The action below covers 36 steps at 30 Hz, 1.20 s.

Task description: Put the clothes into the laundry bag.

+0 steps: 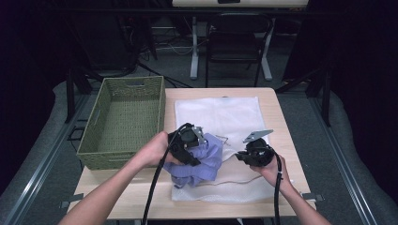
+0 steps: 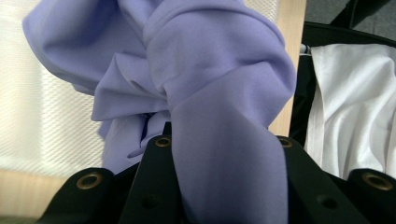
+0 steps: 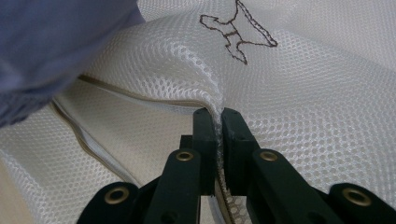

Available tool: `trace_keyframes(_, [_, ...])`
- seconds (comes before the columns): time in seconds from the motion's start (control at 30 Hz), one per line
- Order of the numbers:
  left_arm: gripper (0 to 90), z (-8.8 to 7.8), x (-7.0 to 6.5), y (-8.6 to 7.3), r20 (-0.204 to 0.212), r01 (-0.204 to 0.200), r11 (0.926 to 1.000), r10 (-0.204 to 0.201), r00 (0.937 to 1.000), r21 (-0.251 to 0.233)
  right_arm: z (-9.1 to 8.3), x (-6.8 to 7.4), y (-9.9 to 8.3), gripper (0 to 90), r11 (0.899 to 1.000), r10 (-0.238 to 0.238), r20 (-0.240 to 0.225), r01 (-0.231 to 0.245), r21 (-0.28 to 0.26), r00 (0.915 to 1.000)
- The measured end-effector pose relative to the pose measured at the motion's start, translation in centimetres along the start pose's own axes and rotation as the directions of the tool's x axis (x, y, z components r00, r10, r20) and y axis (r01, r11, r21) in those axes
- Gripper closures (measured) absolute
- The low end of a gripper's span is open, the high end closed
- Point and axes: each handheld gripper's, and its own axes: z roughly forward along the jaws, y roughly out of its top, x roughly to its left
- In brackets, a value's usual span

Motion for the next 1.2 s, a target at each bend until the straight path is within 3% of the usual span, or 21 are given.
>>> trace_keyframes(0.33, [74.9, 4.2, -0.6, -0.4, 0.093, -0.038, 0.999, 0.036, 0.995, 0.024, -0.2, 0.1, 0.1, 85.6, 1.0, 0.005, 0.0, -0.005, -0.01, 1.0])
trace_keyframes(0.57, [73.4, 7.5, -0.1, -1.1, 0.184, -0.005, 1.0, 0.005, 0.9829, 0.001, -0.2, 0.2, 0.1, 85.0, 1.0, 0.003, -0.011, -0.003, -0.006, 0.9999])
trace_keyframes(0.67, [72.2, 9.3, 0.3, -1.5, 0.197, 0.042, 0.9989, -0.038, 0.9797, -0.02, -0.2, 0.3, 0.1, 85.1, 1.0, 0.002, -0.012, -0.002, -0.006, 0.9999])
trace_keyframes(0.77, [70.0, 10.7, 1.0, -2.1, 0.191, 0.109, 0.9935, -0.1, 0.9765, -0.035, -0.2, 0.5, 0.1, 85.2, 1.0, -0.004, -0.019, 0.004, -0.005, 0.9998])
trace_keyframes(0.9, [65.6, 11.7, 1.6, -2.7, 0.17, 0.202, 0.9776, -0.19, 0.967, -0.059, -0.3, 0.8, 0.1, 85.3, 1.0, -0.011, -0.022, 0.011, 0.0, 0.9997])
trace_keyframes(1.0, [55.6, 12.1, 1.6, -2.9, 0.129, 0.219, 0.9734, -0.209, 0.9693, -0.067, -0.3, 0.9, 0.1, 85.2, 1.0, -0.009, -0.025, 0.009, 0.0, 0.9996])
trace_keyframes(1.07, [46.9, 11.5, 1.2, -2.9, 0.087, 0.222, 0.9718, -0.215, 0.9728, -0.08, -0.2, 0.8, 0.1, 85.2, 1.0, -0.004, -0.024, 0.004, 0.009, 0.9997])
trace_keyframes(1.2, [32.6, 9.8, 0.5, -2.8, 0.049, 0.207, 0.9725, -0.203, 0.978, -0.107, -0.2, 0.7, 0.0, 85.2, 1.0, -0.005, -0.023, 0.005, 0.008, 0.9997])
